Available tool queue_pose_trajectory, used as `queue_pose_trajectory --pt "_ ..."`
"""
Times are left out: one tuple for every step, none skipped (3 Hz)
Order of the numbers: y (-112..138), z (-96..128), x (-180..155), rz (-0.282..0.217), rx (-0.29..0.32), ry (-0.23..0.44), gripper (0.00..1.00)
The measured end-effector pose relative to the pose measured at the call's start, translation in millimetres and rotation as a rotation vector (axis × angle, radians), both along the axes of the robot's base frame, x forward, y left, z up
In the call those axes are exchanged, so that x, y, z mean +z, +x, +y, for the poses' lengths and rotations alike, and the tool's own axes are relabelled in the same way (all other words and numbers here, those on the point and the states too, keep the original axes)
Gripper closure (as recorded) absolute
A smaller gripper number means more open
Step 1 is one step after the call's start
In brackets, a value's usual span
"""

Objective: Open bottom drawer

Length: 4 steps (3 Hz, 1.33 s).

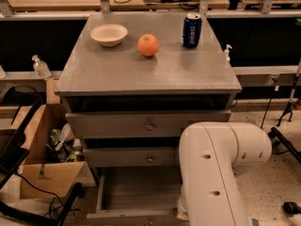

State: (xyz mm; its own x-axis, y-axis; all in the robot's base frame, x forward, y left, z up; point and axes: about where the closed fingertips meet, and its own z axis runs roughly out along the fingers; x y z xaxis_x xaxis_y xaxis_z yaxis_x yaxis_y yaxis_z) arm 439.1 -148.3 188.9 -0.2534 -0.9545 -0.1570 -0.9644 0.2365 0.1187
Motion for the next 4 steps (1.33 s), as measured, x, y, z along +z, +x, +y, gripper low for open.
queue_pose_trajectory --pt "0.0 0.0 0.0 0.000 0.000 0.000 0.37" --pt "0.0 0.0 0.0 0.000 0.000 0.000 0.15" --pt "-1.1 0.2 -0.7 0.002 0.000 0.000 0.00" --pt "-1.1 0.2 -0.7 0.002 0.000 0.000 0.00"
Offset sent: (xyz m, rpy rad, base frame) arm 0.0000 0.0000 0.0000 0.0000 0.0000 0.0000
